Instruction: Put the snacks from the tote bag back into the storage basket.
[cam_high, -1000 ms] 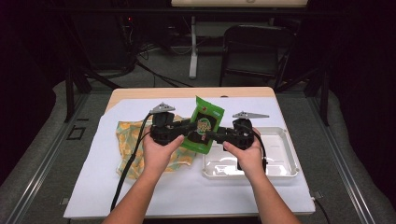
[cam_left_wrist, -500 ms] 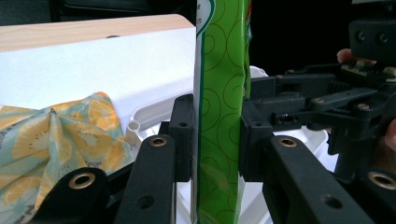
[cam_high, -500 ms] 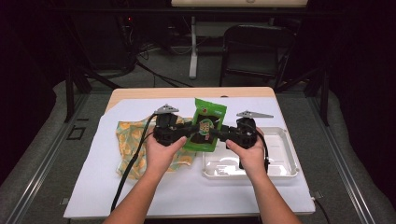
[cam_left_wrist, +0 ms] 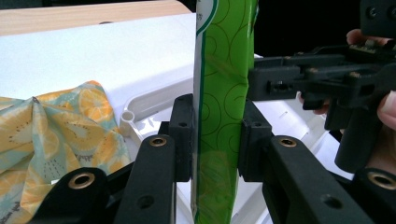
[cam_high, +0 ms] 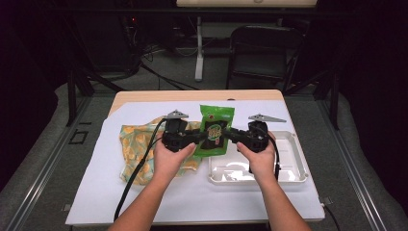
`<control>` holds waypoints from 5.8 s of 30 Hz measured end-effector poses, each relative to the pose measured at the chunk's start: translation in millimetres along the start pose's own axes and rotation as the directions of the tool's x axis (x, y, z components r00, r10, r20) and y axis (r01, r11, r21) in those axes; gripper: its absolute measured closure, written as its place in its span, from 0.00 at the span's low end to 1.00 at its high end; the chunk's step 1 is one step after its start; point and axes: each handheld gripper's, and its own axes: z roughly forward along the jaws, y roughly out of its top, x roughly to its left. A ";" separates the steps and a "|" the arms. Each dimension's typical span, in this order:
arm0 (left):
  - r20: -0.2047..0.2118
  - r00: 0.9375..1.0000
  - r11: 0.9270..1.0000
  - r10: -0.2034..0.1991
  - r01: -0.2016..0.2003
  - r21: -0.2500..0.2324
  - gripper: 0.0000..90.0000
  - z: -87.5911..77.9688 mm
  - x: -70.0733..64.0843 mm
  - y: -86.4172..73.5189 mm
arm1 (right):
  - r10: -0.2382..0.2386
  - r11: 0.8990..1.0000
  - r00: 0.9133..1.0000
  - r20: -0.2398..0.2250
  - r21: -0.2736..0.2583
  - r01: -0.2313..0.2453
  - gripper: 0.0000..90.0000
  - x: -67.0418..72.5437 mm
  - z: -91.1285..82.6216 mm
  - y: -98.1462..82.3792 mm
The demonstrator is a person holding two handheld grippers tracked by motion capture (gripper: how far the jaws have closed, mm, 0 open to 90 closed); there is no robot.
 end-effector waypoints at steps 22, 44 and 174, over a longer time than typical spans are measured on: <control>0.010 1.000 1.000 -0.002 0.002 -0.004 0.80 8.0 3.2 -5.3 | 0.023 0.999 0.999 0.026 -0.025 -0.023 0.99 -9.5 -3.6 -2.7; 0.005 1.000 1.000 0.020 -0.020 -0.001 0.78 34.9 5.3 -8.5 | -0.004 1.000 0.994 0.108 -0.014 0.005 0.99 -19.7 -8.2 -6.3; -0.101 0.995 0.998 0.016 -0.010 0.061 0.56 64.4 25.6 -27.5 | 0.150 0.986 0.945 0.292 0.024 -0.164 1.00 -74.3 25.8 -39.9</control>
